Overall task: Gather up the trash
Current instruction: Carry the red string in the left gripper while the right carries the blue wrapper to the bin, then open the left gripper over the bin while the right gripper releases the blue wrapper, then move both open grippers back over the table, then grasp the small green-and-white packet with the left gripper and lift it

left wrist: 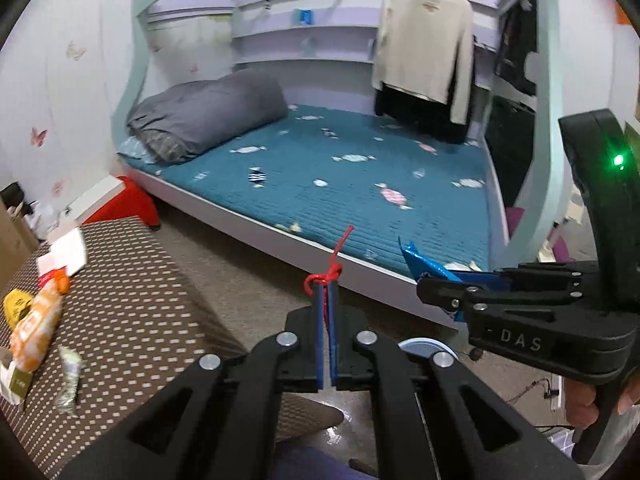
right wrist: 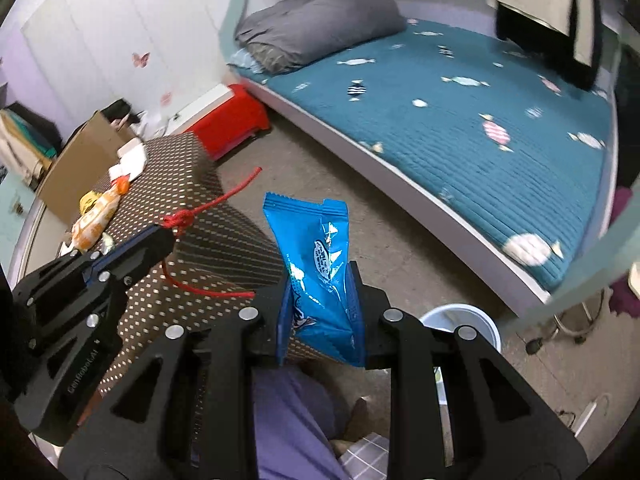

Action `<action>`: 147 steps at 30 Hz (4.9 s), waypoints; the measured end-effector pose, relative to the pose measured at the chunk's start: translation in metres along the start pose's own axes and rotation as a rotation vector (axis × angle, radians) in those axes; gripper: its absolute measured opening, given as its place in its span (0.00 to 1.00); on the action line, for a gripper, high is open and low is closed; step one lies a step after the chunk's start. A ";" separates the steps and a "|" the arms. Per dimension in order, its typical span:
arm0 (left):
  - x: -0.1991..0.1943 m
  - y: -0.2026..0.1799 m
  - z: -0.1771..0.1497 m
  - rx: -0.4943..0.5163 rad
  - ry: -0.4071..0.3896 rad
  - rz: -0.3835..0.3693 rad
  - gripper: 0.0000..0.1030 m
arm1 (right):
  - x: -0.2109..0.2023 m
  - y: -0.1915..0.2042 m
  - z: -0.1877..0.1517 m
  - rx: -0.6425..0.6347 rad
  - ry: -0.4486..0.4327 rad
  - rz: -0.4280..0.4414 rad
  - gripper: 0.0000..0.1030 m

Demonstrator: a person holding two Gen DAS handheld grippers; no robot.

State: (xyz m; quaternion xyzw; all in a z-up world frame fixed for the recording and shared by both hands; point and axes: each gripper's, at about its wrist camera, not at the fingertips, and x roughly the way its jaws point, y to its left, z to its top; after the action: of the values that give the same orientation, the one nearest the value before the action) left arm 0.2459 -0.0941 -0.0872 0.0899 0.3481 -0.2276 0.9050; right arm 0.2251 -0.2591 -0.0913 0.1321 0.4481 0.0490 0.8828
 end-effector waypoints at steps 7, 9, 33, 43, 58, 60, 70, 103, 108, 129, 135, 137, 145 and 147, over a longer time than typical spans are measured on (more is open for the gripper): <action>0.024 -0.051 0.003 0.066 0.044 -0.061 0.02 | -0.020 -0.047 -0.021 0.106 -0.012 -0.040 0.24; 0.031 -0.064 0.002 0.083 0.054 -0.075 0.02 | -0.026 -0.062 -0.028 0.135 -0.020 -0.058 0.24; 0.096 -0.176 -0.017 0.220 0.207 -0.180 0.65 | -0.059 -0.166 -0.093 0.394 -0.030 -0.292 0.25; 0.097 -0.138 -0.027 0.162 0.241 -0.130 0.65 | -0.029 -0.151 -0.082 0.323 0.011 -0.383 0.75; 0.087 -0.120 -0.030 0.129 0.231 -0.115 0.66 | -0.029 -0.133 -0.084 0.308 0.034 -0.358 0.75; 0.084 -0.115 -0.030 0.120 0.223 -0.108 0.67 | -0.030 -0.129 -0.083 0.301 0.030 -0.362 0.75; 0.062 -0.084 -0.027 0.086 0.182 -0.085 0.67 | -0.025 -0.096 -0.073 0.245 0.029 -0.336 0.75; -0.039 0.088 -0.042 -0.145 0.044 0.207 0.72 | 0.014 0.091 -0.031 -0.076 0.019 -0.122 0.77; -0.047 0.119 -0.051 -0.174 0.056 0.241 0.72 | 0.026 0.118 -0.031 -0.116 0.038 -0.099 0.78; -0.031 0.218 -0.089 -0.258 0.206 0.341 0.60 | 0.074 0.196 -0.022 -0.265 0.102 -0.062 0.78; -0.030 0.219 -0.091 -0.252 0.198 0.316 0.18 | 0.077 0.204 -0.019 -0.282 0.101 -0.063 0.78; -0.035 0.219 -0.092 -0.254 0.176 0.308 0.16 | 0.077 0.206 -0.018 -0.287 0.098 -0.062 0.78; -0.080 0.234 -0.098 -0.309 0.079 0.349 0.15 | 0.072 0.239 -0.009 -0.353 0.070 -0.020 0.78; -0.092 0.241 -0.101 -0.329 0.065 0.370 0.15 | 0.073 0.251 -0.007 -0.380 0.064 0.001 0.78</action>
State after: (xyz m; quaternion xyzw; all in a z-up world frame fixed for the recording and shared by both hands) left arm 0.2407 0.1830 -0.0990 0.0106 0.3868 0.0048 0.9221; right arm 0.2703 -0.0017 -0.0823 -0.0384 0.4584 0.1372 0.8772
